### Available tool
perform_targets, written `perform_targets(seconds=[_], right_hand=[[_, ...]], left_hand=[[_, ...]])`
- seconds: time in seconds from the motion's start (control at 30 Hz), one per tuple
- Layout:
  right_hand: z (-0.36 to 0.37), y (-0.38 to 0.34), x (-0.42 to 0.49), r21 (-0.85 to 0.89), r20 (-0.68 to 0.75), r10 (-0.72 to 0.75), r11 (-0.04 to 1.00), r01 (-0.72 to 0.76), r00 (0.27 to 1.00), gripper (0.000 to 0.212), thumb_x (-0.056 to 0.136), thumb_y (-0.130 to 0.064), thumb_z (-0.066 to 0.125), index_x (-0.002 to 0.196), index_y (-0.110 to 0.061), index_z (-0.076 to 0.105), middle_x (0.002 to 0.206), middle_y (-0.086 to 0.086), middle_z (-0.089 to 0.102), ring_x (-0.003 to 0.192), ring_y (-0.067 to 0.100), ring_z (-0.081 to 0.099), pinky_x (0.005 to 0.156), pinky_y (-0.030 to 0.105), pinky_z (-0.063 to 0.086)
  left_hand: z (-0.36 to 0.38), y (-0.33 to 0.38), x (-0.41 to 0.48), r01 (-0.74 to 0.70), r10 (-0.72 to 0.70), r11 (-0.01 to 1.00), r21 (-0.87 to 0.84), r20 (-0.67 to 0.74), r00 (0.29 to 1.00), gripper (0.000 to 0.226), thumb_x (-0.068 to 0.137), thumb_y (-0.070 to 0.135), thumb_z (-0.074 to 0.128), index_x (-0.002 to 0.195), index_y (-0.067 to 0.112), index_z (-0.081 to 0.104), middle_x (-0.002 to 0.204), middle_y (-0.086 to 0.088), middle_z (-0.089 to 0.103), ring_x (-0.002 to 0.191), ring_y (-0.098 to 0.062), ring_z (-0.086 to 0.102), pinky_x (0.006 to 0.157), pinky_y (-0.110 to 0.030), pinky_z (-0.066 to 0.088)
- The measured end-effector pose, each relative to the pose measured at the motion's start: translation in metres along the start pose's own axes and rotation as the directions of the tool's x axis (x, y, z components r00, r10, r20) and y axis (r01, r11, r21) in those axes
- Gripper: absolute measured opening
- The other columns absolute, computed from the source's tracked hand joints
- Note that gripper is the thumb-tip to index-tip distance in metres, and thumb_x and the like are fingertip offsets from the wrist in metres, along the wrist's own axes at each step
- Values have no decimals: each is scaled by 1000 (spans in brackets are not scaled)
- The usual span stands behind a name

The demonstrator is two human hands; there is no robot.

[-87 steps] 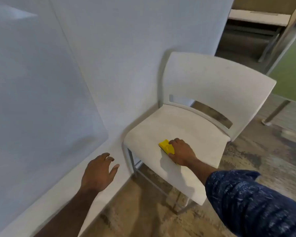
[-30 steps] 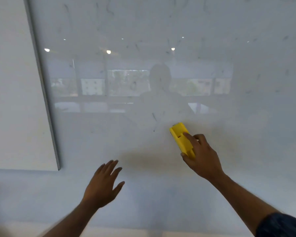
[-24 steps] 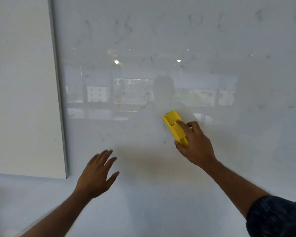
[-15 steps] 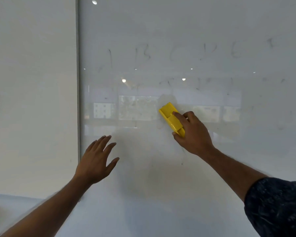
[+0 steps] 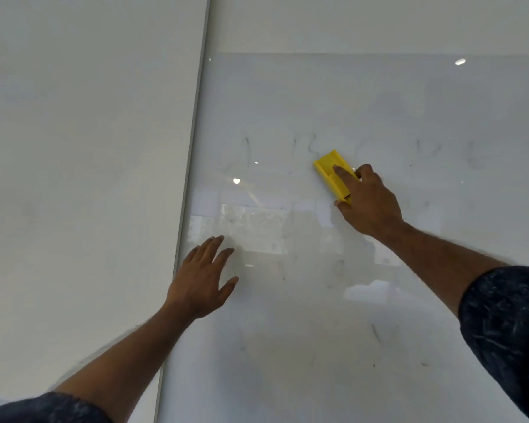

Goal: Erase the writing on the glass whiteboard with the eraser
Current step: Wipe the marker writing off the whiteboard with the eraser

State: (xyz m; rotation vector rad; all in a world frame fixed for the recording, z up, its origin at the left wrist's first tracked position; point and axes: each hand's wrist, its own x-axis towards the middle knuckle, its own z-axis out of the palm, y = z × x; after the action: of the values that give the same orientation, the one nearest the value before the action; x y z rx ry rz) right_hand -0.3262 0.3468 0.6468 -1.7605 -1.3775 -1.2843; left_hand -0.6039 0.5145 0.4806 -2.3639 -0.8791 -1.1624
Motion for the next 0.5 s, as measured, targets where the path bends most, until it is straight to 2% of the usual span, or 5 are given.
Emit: perform_targets(seconds=[0.2,0.3,0.5], right_hand=[[-3,-22,72,42,-119,138,990,-134,983,68,89,-29,61,149,-24,28,132,17,37,112,36,43,73,43,46],[-1,-36,87,72,-139,187,981,-178,973,68,90,-29,59,149,-24,27,137,18,35,114,37,41,79,45,47],[12,-82,100,-15,-61,-23,1000,22,998,70,88,-34,62,148,-28,29,137,15,36,114,36,42,81,43,46]], left_hand=[[1,-26,25,3,-3,1000,-3,-49,999,67,95,54,49,152,22,36,166,-5,22,153,-25,18,123,-39,18],[3,-33,33,0,0,1000,-5,-58,998,69,94,51,53,152,22,35,166,-6,20,154,-26,17,123,-40,19],[2,-51,42,83,-86,996,-41,-63,994,72,93,51,55,154,24,30,168,-2,12,155,-22,9,121,-40,25]])
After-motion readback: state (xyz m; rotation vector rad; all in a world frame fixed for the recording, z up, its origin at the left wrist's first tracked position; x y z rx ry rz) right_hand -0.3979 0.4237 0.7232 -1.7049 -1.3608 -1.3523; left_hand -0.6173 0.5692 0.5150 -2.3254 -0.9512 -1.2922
